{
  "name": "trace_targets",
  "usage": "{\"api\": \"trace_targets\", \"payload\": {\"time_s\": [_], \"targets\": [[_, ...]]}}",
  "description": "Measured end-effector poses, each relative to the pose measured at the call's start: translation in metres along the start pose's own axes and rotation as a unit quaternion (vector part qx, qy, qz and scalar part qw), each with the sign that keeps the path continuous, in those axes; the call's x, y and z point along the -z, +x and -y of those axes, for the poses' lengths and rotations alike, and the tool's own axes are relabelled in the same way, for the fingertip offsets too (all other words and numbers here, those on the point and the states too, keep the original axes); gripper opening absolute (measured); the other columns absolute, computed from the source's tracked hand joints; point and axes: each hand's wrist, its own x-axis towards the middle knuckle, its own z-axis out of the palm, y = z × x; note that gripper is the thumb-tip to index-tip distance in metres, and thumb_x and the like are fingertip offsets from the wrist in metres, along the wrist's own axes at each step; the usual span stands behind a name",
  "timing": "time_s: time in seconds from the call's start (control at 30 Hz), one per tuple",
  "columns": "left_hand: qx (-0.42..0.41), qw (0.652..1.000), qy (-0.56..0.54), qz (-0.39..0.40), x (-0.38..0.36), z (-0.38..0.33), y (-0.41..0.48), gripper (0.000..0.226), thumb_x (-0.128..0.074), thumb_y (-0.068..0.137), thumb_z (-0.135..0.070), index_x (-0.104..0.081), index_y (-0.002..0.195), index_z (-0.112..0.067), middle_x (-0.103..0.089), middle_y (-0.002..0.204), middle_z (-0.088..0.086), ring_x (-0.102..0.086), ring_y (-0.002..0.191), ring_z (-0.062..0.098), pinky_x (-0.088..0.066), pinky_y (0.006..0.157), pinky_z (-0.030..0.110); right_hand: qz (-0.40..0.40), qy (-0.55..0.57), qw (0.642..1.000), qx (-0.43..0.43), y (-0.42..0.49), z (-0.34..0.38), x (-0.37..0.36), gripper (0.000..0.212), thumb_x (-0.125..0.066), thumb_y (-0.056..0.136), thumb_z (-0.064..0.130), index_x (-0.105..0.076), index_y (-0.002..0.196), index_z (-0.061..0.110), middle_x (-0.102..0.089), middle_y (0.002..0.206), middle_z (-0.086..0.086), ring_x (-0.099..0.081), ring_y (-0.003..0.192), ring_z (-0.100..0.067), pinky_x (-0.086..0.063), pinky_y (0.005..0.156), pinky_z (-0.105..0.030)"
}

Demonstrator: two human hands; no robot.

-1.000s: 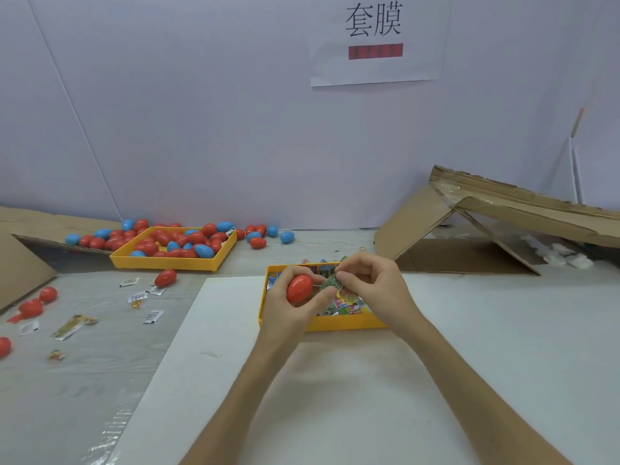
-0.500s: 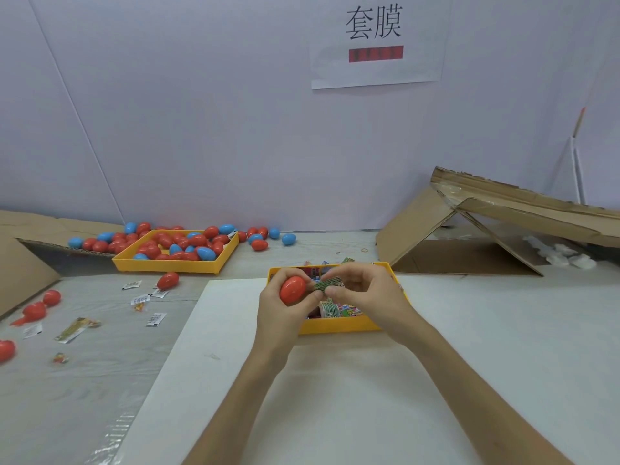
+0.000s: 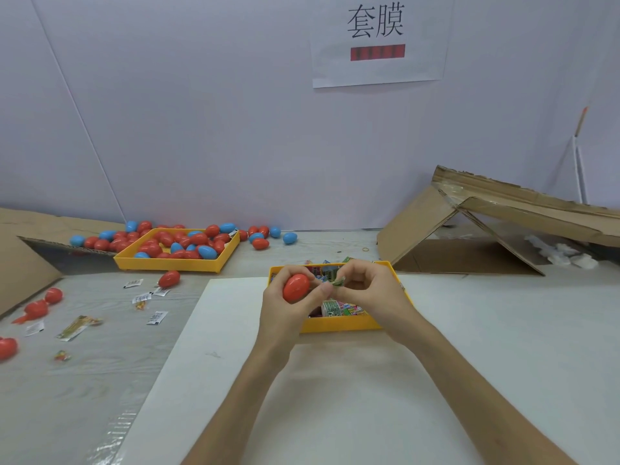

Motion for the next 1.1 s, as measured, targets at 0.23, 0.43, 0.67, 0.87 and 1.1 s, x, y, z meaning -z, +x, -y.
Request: {"api": "trace_targets", "payload": {"time_s": [0.23, 0.43, 0.67, 0.87, 1.1], "targets": [[0.056, 0.994, -0.075, 0.051, 0.0006, -0.0030, -0.0006, 0.030, -0.085, 0.077, -0.007, -0.063, 0.096, -0.012, -0.064, 0.085, -0.003, -0.063, 0.081, 0.016, -0.058, 0.075, 0.033, 0.013, -0.027, 0.999, 0.011, -0.0017, 0.0014, -0.0031, 0.018, -0.080, 0.081, 0.002, -0.066, 0.081, 0.012, -0.067, 0.074, 0.004, -0.064, 0.072, -0.010, -0.053, 0.067, -0.023], [0.106, 0.979, -0.165, 0.062, 0.0045, -0.0051, 0.0010, 0.039, -0.085, 0.075, -0.004, -0.061, 0.105, -0.012, -0.060, 0.092, 0.007, -0.059, 0.087, 0.026, -0.050, 0.086, 0.044, 0.030, 0.025, 0.999, 0.022, -0.0028, 0.0039, -0.0030, 0.028, -0.075, 0.074, -0.003, -0.068, 0.088, 0.021, -0.069, 0.082, 0.002, -0.067, 0.077, -0.013, -0.053, 0.069, -0.024], [0.101, 0.981, -0.137, 0.090, 0.0076, -0.0066, 0.0007, 0.041, -0.084, 0.069, -0.018, -0.061, 0.103, -0.016, -0.061, 0.100, 0.012, -0.065, 0.090, 0.024, -0.055, 0.079, 0.034, 0.081, 0.164, 0.980, -0.073, -0.0005, 0.0044, -0.0001, 0.035, -0.078, 0.078, 0.018, -0.069, 0.112, 0.021, -0.065, 0.098, -0.004, -0.063, 0.087, -0.016, -0.052, 0.073, -0.026], [0.109, 0.977, -0.133, 0.125, 0.0063, -0.0075, -0.0010, 0.042, -0.081, 0.069, -0.006, -0.060, 0.104, -0.016, -0.060, 0.099, 0.012, -0.059, 0.087, 0.027, -0.049, 0.073, 0.035, 0.121, 0.187, 0.971, -0.086, -0.0007, 0.0049, 0.0028, 0.054, -0.076, 0.067, 0.001, -0.065, 0.117, 0.016, -0.055, 0.098, -0.011, -0.057, 0.094, -0.026, -0.049, 0.088, -0.047], [0.112, 0.949, -0.198, 0.217, 0.0080, -0.0089, -0.0011, 0.028, -0.068, 0.076, -0.009, -0.057, 0.101, -0.010, -0.057, 0.097, 0.007, -0.051, 0.076, 0.021, -0.045, 0.060, 0.026, 0.155, 0.213, 0.961, -0.081, -0.0020, 0.0091, 0.0048, 0.054, -0.061, 0.067, -0.013, -0.063, 0.114, 0.014, -0.055, 0.094, -0.009, -0.061, 0.092, -0.022, -0.055, 0.079, -0.036]]}}
